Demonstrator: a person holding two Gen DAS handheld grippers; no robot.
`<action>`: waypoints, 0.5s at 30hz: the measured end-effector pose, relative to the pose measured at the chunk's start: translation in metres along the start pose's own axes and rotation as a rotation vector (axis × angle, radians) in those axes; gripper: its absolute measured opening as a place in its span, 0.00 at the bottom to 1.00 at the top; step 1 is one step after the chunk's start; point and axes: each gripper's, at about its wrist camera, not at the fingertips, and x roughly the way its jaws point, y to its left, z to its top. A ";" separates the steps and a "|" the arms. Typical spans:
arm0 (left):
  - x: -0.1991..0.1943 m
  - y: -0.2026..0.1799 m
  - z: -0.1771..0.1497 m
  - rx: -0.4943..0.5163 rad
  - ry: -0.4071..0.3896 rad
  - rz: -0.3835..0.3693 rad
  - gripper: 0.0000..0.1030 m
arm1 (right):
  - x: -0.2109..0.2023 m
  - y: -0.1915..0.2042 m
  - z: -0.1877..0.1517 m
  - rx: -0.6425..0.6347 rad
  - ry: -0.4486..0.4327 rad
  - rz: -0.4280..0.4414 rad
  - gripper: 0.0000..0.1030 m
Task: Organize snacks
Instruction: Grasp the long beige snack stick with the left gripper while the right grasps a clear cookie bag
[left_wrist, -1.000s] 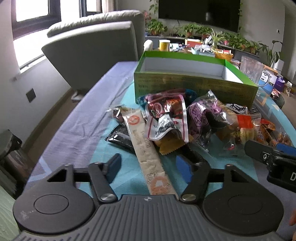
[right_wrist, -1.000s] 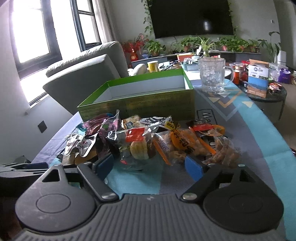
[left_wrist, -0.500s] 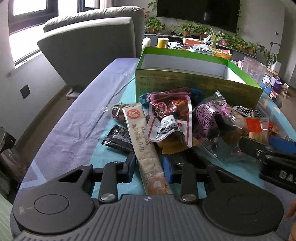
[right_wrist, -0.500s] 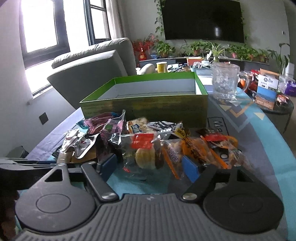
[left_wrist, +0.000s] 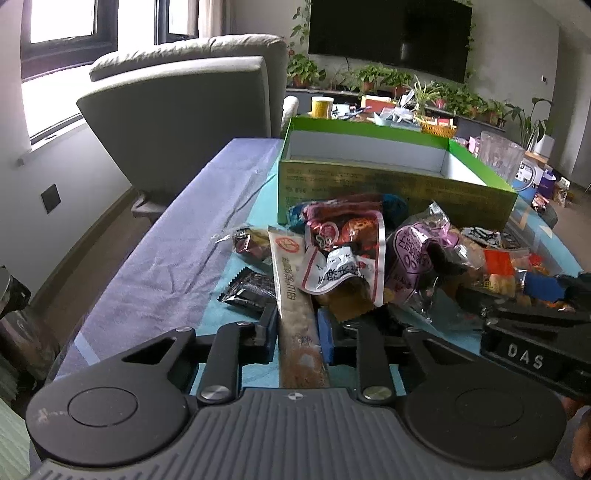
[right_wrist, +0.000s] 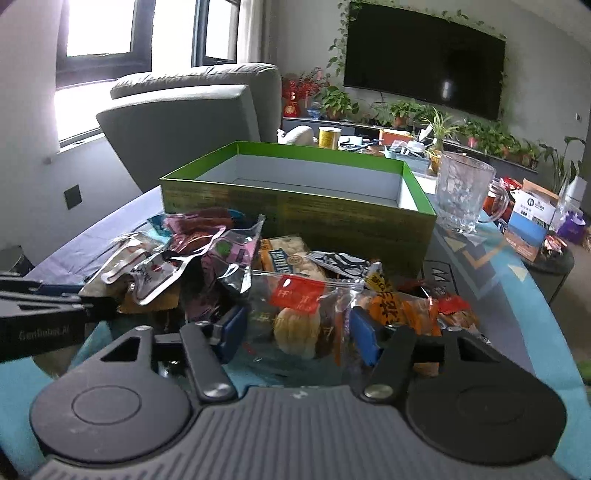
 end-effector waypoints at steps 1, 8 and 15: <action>-0.002 0.000 -0.001 -0.001 -0.003 -0.001 0.21 | -0.001 0.001 0.000 -0.001 0.005 0.011 0.45; -0.003 0.003 -0.004 -0.020 0.016 -0.005 0.22 | 0.002 0.008 -0.002 -0.013 0.021 -0.028 0.46; 0.008 0.006 -0.008 -0.043 0.068 0.013 0.30 | 0.008 0.016 -0.003 -0.051 0.016 -0.057 0.45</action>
